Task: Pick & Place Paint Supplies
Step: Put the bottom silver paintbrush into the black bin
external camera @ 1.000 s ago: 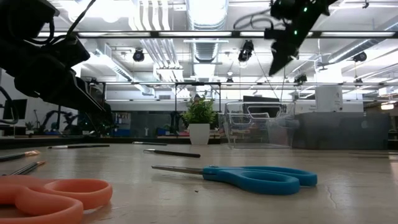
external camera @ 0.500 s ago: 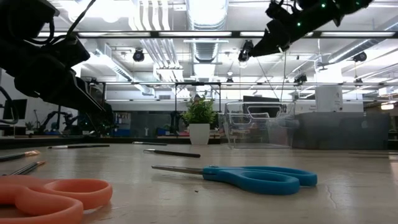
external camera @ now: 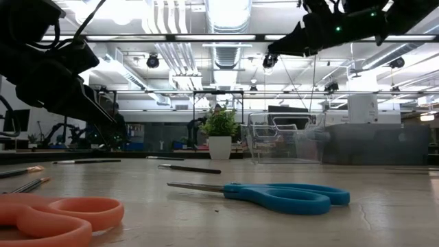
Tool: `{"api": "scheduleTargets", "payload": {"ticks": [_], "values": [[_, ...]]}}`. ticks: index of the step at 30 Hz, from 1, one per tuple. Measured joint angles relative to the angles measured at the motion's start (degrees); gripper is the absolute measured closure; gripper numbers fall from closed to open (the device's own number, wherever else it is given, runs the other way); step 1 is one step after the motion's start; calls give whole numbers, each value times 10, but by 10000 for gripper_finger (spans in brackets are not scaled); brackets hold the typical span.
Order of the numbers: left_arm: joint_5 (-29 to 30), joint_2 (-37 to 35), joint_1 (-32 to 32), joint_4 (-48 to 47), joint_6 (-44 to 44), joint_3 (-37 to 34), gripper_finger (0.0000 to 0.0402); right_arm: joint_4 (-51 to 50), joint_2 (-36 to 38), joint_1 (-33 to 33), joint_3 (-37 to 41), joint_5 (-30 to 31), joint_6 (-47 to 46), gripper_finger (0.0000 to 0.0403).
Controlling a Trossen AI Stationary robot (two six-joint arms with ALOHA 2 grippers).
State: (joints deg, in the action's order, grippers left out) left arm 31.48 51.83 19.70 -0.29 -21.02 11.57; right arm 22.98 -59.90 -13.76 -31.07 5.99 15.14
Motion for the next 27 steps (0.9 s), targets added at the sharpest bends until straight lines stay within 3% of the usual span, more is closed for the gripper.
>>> {"api": "scheduleTargets", "payload": {"ticks": [9, 20, 27], "values": [[0, 0, 0, 0, 0, 0, 135, 6, -1, 92, 7, 10, 5, 126], [0, 0, 0, 0, 0, 0, 135, 86, -17, 237, 61, 161, -18, 126], [0, 0, 0, -1, 0, 0, 135, 105, -86, 279, 59, 165, -75, 126]]}}
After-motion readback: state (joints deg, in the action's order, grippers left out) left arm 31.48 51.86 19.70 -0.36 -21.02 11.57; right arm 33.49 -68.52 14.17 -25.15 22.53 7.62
